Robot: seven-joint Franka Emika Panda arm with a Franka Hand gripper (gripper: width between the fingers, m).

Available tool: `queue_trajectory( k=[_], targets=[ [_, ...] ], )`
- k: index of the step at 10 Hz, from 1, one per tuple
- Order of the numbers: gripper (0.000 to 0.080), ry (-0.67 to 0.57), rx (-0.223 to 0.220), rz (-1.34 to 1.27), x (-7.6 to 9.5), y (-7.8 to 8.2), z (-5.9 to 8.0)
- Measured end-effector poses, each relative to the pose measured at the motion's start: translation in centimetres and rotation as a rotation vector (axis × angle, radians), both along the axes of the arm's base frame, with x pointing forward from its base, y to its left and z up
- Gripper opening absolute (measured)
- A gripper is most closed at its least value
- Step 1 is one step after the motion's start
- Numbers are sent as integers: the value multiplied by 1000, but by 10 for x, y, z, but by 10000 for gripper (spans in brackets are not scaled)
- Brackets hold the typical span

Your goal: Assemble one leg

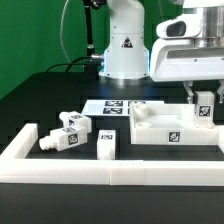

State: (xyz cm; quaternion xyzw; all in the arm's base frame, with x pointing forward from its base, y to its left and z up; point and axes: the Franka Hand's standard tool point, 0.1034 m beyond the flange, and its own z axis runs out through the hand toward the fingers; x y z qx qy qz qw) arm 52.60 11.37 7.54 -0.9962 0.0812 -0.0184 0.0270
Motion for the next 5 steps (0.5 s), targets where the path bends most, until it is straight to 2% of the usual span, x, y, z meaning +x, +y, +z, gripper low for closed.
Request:
queue_trajectory(
  k=[4, 5],
  targets=[
    [287, 10, 25, -223, 0, -3, 0],
    [287, 5, 57, -371, 1, -6, 0]
  ],
)
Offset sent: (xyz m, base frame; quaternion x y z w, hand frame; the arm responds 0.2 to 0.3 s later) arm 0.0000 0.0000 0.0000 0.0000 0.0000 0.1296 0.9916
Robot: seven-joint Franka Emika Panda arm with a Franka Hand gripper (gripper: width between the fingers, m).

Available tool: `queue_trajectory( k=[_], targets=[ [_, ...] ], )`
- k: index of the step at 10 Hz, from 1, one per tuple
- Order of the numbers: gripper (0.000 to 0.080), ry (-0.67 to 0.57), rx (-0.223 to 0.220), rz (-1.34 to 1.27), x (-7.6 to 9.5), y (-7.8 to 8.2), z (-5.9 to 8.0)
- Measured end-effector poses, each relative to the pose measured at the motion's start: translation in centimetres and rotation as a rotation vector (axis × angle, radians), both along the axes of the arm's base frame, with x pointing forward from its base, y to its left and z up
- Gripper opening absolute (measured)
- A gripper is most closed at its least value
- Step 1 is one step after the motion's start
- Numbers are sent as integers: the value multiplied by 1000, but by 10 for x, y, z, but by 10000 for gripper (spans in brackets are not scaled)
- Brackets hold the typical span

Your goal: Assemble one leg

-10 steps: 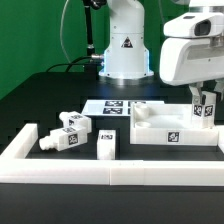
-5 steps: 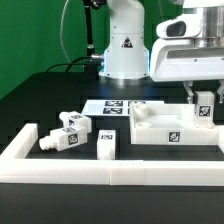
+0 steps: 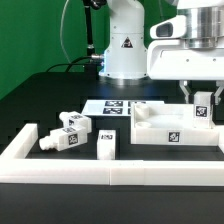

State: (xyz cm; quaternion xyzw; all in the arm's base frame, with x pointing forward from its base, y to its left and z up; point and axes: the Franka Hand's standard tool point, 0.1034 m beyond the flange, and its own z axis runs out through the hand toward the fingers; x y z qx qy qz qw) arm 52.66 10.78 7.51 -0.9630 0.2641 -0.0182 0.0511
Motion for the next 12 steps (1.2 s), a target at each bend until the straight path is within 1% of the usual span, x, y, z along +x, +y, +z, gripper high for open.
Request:
queue_trajectory(
  k=[4, 7, 9, 11, 12],
  targets=[
    [287, 37, 67, -437, -1, -4, 0],
    [288, 68, 86, -696, -2, 1, 0],
    [288, 77, 96, -779, -2, 1, 0],
    [296, 70, 91, -710, -2, 2, 0],
    [508, 80, 83, -661, -5, 6, -1]
  ],
)
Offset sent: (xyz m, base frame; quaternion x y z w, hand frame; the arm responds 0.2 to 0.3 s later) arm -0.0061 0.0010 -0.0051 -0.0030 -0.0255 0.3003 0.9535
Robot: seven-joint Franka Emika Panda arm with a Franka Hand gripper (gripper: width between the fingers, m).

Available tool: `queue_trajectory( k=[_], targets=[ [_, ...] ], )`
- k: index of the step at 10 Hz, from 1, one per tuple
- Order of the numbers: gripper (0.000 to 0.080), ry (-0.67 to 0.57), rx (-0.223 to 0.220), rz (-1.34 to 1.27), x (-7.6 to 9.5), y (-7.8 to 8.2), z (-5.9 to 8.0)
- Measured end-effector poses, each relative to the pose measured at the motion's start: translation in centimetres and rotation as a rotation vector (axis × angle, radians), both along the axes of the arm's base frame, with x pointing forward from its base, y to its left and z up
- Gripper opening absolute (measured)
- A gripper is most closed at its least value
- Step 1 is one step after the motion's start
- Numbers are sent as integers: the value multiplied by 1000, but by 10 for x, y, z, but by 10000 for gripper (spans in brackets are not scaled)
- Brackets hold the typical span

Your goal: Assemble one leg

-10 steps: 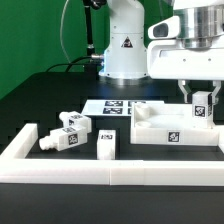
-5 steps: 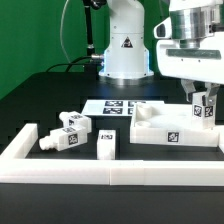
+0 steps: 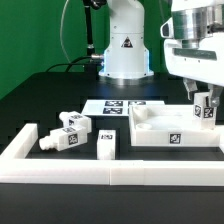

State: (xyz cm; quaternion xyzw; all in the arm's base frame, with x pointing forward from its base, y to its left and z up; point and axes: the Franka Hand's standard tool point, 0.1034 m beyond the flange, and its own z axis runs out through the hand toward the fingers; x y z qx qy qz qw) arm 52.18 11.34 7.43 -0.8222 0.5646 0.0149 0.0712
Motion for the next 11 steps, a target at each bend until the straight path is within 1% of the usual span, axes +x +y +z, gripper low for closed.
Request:
queue_trajectory(
  k=[1, 2, 3, 4, 5, 6, 8, 10, 11],
  targets=[
    [604, -10, -14, 119, -1, 8, 1],
    [604, -19, -15, 173, -1, 9, 0],
    [642, -31, -21, 267, -1, 7, 0],
    [647, -42, -25, 351, -1, 8, 0],
    [647, -53, -45, 482, -2, 10, 0],
    [649, -66, -80, 652, -2, 13, 1],
    [649, -93, -111, 920, 0, 14, 2],
    [649, -104, -128, 1148, 3, 15, 5],
    [649, -107, -128, 1190, 3, 15, 5]
  ],
)
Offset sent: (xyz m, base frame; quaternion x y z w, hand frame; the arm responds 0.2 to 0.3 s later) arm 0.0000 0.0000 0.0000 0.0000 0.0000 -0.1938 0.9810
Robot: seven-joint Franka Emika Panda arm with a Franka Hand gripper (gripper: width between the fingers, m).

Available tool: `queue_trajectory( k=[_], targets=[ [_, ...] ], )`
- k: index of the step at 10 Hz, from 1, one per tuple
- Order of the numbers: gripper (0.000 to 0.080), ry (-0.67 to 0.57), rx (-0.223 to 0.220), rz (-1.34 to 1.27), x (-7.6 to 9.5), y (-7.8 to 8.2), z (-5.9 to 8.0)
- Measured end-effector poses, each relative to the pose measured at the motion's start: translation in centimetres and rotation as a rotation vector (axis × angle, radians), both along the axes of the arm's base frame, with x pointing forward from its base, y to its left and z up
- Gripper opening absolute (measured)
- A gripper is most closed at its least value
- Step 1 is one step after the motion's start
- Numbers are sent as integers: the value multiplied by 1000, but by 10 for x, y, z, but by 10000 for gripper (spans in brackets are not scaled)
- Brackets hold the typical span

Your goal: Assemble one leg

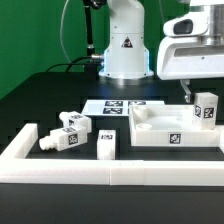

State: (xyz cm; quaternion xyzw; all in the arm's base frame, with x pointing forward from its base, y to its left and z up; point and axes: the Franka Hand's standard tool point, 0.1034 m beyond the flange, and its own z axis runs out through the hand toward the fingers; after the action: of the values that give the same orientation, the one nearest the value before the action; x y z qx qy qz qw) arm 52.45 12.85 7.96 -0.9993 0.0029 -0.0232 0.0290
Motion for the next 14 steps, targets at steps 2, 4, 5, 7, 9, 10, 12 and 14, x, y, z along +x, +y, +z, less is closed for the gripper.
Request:
queue_trajectory(
  k=[2, 4, 5, 7, 9, 10, 12, 14],
  targets=[
    [649, -5, -10, 181, 0, -4, -1],
    [649, -6, -14, 264, 0, -11, -4],
    [649, -4, -14, 258, 0, -13, -5],
    [354, -4, -14, 259, 0, -13, -5],
    [284, -3, -14, 238, 0, -13, -5],
    [284, -3, -14, 239, 0, -13, -5],
    [284, 12, 25, 15, 0, -15, -5],
    [284, 26, 50, -205, 1, -16, -4]
  ],
)
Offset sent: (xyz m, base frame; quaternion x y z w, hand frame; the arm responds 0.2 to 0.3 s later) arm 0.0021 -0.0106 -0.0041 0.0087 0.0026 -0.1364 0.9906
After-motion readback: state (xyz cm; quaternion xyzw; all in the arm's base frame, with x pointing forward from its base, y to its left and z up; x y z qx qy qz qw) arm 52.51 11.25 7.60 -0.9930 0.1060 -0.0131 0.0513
